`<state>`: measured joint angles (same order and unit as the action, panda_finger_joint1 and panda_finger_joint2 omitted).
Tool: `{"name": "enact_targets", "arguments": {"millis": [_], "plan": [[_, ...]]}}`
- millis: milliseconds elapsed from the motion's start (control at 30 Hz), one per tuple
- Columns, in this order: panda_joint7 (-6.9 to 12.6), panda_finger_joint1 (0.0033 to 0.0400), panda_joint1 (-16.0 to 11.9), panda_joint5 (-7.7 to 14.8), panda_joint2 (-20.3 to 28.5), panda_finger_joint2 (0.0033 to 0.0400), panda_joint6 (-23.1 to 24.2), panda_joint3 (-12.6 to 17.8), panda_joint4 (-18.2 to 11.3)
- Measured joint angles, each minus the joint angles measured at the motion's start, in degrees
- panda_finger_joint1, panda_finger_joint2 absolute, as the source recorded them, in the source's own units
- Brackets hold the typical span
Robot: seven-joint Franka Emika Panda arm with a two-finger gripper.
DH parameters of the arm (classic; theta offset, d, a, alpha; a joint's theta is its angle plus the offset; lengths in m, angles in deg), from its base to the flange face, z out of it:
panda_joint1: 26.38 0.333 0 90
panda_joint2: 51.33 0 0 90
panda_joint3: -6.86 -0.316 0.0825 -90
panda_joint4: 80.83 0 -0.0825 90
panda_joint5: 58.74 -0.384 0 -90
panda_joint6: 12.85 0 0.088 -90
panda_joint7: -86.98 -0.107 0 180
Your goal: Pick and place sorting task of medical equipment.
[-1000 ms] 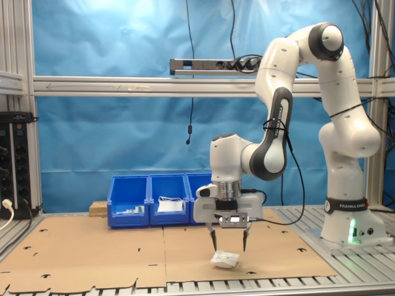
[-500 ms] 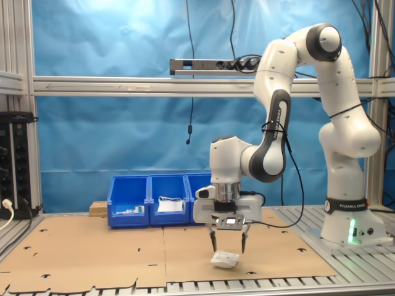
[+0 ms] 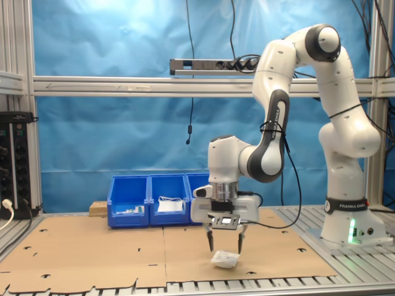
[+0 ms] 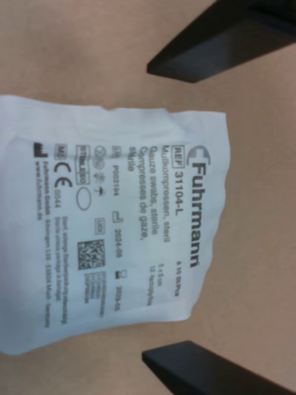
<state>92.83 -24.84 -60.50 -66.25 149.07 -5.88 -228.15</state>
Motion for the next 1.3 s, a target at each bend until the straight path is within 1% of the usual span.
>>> {"name": "enact_targets", "arguments": {"millis": [500,1033,1300], "plan": [[-1.76,0.04,0.0,0.0,-1.9,0.04,0.2,-1.1,0.7],[-2.22,0.04,0.0,0.0,-3.2,0.04,1.0,-1.2,1.1],[-2.78,0.04,0.0,0.0,-3.7,0.04,1.1,-1.2,1.1]]}}
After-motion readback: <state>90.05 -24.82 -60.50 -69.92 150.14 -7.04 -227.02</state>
